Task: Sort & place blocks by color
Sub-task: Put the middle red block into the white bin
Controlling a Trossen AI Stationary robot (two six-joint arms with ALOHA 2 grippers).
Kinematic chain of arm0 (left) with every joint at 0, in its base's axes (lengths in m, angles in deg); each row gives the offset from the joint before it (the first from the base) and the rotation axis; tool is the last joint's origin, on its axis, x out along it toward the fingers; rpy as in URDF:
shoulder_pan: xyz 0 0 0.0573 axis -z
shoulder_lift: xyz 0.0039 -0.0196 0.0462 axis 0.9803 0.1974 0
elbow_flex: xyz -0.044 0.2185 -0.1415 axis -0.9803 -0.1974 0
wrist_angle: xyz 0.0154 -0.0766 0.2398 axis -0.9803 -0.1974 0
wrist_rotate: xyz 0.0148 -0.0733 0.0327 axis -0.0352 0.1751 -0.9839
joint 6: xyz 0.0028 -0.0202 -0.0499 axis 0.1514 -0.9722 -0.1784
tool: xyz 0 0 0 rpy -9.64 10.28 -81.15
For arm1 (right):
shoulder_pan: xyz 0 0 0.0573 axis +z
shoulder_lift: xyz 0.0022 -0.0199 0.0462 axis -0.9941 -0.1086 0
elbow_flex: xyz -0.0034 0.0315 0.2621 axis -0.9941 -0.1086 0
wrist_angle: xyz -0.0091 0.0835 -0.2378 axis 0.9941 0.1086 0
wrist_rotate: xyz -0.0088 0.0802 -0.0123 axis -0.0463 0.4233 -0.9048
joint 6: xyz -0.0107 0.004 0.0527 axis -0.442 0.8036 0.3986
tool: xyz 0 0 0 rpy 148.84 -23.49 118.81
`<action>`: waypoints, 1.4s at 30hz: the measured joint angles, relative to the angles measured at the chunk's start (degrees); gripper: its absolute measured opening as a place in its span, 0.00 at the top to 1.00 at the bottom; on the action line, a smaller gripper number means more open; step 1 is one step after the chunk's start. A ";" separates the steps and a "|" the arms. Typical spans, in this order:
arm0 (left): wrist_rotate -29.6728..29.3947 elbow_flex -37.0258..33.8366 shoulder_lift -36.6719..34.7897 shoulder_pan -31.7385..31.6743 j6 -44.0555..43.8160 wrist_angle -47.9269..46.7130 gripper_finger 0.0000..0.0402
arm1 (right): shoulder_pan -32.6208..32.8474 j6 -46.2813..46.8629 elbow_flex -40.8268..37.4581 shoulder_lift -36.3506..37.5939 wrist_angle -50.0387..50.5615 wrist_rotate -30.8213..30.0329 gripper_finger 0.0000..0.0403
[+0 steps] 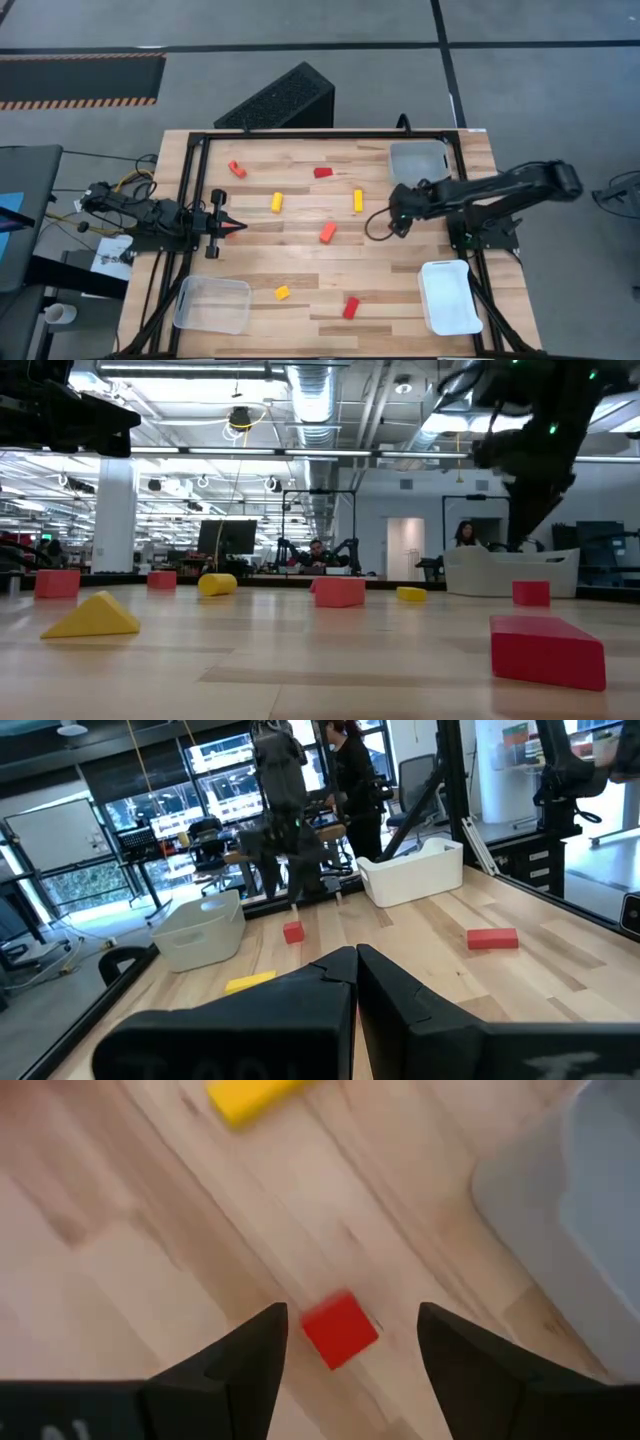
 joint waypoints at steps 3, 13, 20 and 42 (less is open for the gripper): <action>0.00 0.00 0.00 -0.01 -0.22 0.00 1.00 | 0.32 0.00 -0.97 -4.51 -1.29 -1.89 0.38; 0.02 0.00 0.00 -0.02 -0.69 0.00 1.00 | -1.82 1.51 -3.50 -7.78 -2.30 0.88 0.38; 0.04 0.00 0.00 -0.02 -1.06 0.00 1.00 | -4.21 -0.02 -5.31 -1.35 -4.45 2.11 0.38; 0.02 0.00 0.00 -0.02 -2.53 0.00 1.00 | 0.57 -5.15 -21.39 11.44 -20.99 1.37 0.38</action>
